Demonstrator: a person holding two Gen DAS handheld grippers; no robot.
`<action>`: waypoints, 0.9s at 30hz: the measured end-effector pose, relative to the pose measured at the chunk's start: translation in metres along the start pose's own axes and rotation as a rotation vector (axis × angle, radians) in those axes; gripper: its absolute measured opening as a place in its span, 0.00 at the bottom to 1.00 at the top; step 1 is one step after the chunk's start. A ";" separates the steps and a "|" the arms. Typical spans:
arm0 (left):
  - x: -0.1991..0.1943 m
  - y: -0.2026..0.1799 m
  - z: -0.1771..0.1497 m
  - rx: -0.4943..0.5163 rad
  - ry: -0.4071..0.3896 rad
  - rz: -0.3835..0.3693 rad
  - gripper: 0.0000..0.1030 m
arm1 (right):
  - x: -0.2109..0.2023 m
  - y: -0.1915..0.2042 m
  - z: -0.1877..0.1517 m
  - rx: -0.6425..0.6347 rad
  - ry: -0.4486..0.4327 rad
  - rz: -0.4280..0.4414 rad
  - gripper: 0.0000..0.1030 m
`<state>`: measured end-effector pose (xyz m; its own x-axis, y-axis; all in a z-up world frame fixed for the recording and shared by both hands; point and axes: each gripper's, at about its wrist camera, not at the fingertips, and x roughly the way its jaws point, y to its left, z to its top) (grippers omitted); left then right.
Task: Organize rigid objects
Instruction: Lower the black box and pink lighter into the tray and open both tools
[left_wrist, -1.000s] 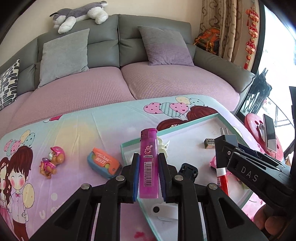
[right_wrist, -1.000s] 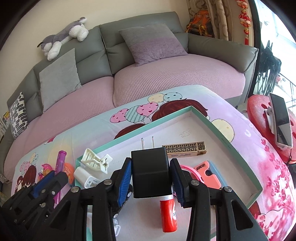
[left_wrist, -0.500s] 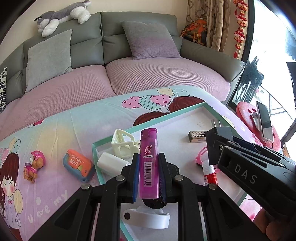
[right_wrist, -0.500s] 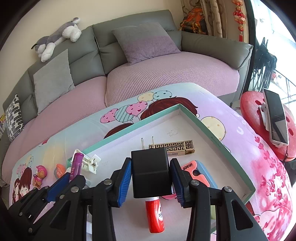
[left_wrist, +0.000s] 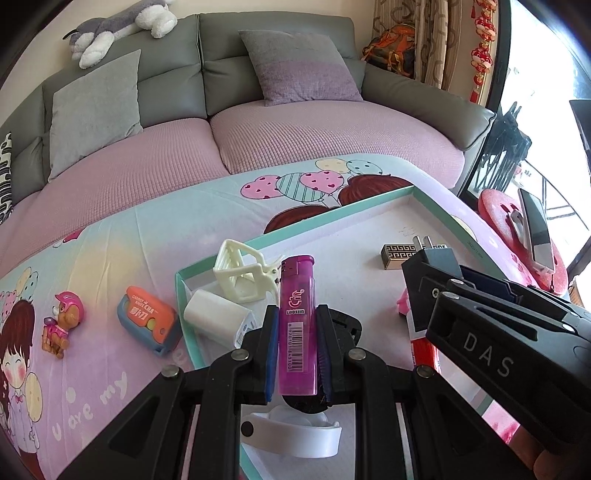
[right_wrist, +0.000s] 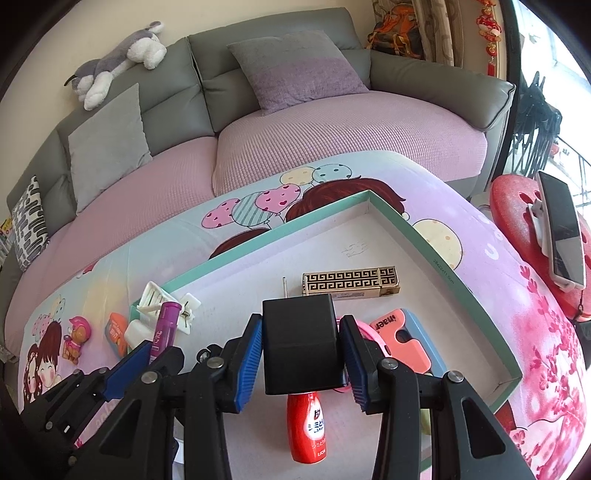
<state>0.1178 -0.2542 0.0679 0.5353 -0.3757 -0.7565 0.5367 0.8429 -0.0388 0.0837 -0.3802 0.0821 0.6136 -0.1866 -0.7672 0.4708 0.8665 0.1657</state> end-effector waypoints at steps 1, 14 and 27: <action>0.001 0.000 0.000 -0.002 0.001 0.001 0.20 | 0.001 0.000 0.000 0.000 0.004 0.000 0.43; -0.002 0.005 0.000 -0.017 0.004 0.020 0.20 | -0.002 0.005 0.000 -0.014 -0.003 0.010 0.43; -0.018 0.040 0.001 -0.099 -0.024 0.104 0.41 | -0.002 0.007 0.001 -0.020 0.003 0.011 0.43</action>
<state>0.1303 -0.2136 0.0808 0.6007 -0.2920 -0.7443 0.4111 0.9112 -0.0257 0.0863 -0.3745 0.0849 0.6173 -0.1755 -0.7669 0.4512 0.8775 0.1623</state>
